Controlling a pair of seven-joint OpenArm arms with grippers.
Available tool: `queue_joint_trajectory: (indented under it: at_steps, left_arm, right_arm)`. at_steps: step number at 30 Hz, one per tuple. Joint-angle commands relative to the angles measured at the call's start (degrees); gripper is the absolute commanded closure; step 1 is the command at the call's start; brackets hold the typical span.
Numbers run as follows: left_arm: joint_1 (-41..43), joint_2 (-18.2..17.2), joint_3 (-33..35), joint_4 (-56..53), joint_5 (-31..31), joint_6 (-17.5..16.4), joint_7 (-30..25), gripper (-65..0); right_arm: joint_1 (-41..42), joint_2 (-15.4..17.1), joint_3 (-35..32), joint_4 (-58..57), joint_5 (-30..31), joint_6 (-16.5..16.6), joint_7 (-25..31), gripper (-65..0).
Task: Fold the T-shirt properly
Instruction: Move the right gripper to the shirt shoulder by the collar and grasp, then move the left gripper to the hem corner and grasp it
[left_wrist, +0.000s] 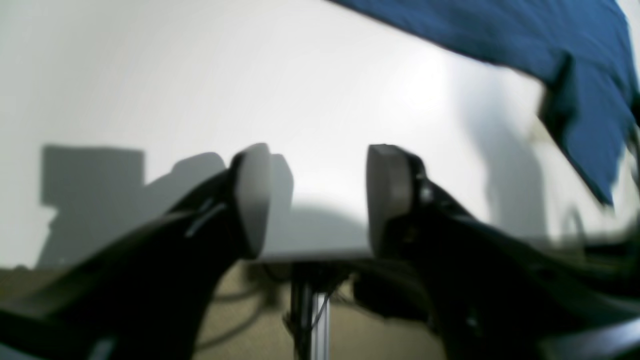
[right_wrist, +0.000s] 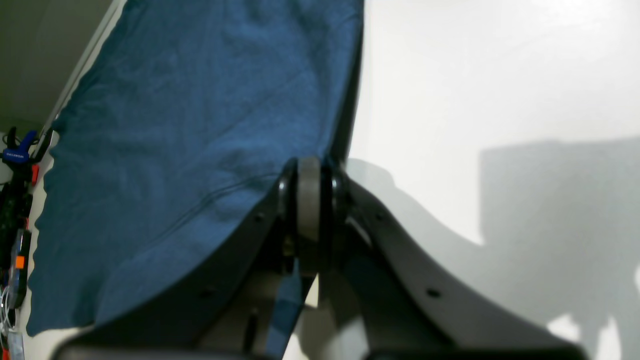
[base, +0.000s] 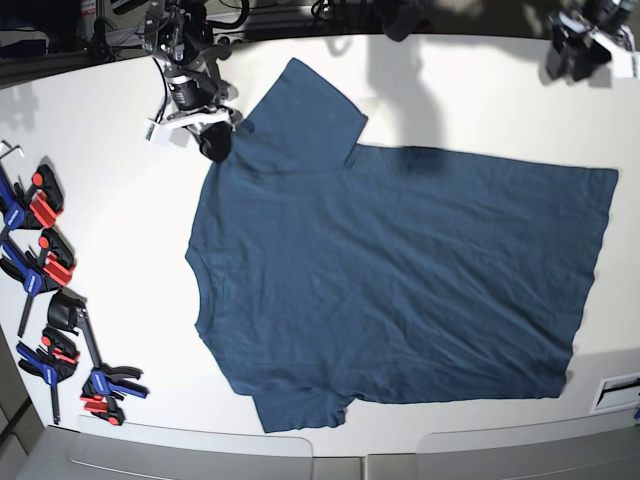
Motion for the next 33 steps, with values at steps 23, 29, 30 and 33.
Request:
queue_joint_trajectory:
  at_steps: [23,29,30,33]
  left_arm:
    - [-23.8,-21.27,-0.59,-25.22,7.85,10.88,-2.25,-32.3]
    - [-32.22,-23.56,-0.57,-41.46,-0.2,6.43,0.61,-32.3]
    - [-33.48,-23.67,-0.5,-43.56,-1.44,5.92,1.22,-32.2]
    - [-37.13,-23.8,-0.48,-49.05,-3.41,4.48,2.32,-32.2]
  right_arm:
    - [0.13,0.26,0.15,0.68,0.33,1.05,0.59,0.0]
    - [0.13,0.26,0.15,0.68,0.13,1.05,0.61,0.0]
    - [0.13,0.26,0.15,0.68,0.13,1.07,0.59,0.0]
    - [0.13,0.26,0.15,0.68,0.13,1.07,0.55,0.0]
